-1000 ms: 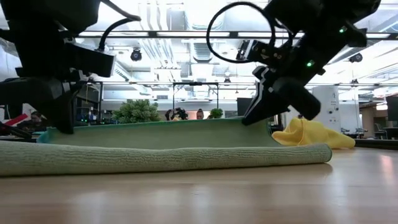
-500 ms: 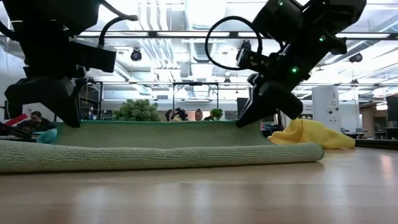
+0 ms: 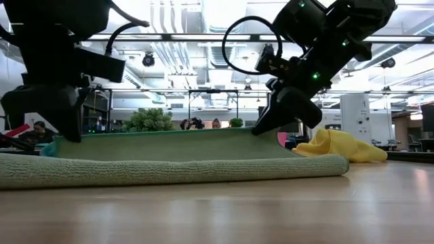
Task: Fold microfiber towels
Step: Fold the green microfiber towel
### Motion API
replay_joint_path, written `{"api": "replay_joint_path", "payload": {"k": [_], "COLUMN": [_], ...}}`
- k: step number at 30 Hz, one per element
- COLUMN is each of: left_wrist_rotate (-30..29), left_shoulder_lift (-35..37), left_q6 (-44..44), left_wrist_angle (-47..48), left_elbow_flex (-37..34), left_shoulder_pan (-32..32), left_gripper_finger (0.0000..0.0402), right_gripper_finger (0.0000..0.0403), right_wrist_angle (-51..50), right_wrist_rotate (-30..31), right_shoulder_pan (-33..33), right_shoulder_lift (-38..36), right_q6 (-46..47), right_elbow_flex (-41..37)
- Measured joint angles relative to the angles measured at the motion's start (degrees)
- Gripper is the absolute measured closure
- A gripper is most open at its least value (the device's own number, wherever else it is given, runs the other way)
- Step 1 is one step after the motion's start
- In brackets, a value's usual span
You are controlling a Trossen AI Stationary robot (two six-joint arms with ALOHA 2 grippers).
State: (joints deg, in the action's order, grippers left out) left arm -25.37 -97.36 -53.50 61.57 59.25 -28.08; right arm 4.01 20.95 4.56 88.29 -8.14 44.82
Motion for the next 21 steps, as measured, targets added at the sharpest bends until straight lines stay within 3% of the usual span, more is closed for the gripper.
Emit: {"api": "replay_joint_path", "payload": {"k": [5, 14, 21], "left_wrist_rotate": [-0.6, -0.2, 7.2], "left_shoulder_lift": [0.0, 0.0, 2.2], "left_q6": [-1.6, -1.7, -1.7], "left_wrist_angle": [0.0, 2.1, 2.1], "left_elbow_flex": [-0.3, 0.0, 2.3], "left_shoulder_pan": [0.3, 0.5, 1.1], "left_gripper_finger": [0.0395, 0.0329, 0.0302], "right_gripper_finger": [0.0371, 0.0294, 0.0272], "right_wrist_angle": [0.9, 0.9, -5.3], "right_wrist_rotate": [0.0, 0.1, 0.0], "right_shoulder_pan": [0.0, -1.4, -1.2], "right_shoulder_lift": [0.0, -1.1, -7.0], "right_q6": [1.1, 2.1, 5.6], "right_elbow_flex": [0.0, 0.0, 1.7]}}
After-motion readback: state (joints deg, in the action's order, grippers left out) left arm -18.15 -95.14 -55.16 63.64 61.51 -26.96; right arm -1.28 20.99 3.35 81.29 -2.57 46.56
